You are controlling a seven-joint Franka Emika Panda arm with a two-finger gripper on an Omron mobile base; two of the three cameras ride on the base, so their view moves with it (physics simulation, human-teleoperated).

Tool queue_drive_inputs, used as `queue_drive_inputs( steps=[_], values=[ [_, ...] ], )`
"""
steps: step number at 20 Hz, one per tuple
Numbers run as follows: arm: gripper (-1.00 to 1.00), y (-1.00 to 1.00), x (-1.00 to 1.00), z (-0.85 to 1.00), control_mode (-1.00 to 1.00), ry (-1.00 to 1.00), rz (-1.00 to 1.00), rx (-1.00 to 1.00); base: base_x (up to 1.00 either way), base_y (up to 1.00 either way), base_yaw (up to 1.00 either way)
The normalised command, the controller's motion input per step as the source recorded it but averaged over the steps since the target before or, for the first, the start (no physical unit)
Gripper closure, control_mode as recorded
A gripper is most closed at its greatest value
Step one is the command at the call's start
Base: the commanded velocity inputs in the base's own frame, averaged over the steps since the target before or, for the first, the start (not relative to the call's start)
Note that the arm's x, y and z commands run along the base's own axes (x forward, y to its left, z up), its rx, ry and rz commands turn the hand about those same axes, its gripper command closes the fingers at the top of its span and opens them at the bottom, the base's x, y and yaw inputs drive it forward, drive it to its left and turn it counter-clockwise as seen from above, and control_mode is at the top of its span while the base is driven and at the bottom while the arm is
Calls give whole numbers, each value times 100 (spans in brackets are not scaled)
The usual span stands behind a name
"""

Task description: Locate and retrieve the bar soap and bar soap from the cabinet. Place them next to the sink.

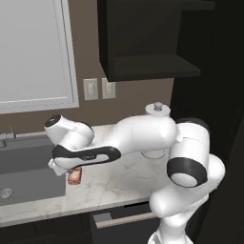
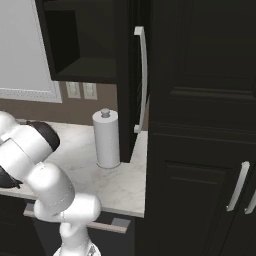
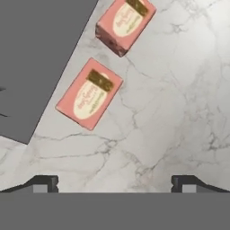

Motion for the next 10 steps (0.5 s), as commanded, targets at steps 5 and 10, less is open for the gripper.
queue_drive_inputs(
  steps=[5, 10],
  values=[
    [-100, -53, -16, 16, -100, -6, 19, 13, 0, 0, 0],
    [-100, -55, 0, 5, -100, -2, 20, 15, 0, 0, 0]
  ],
)
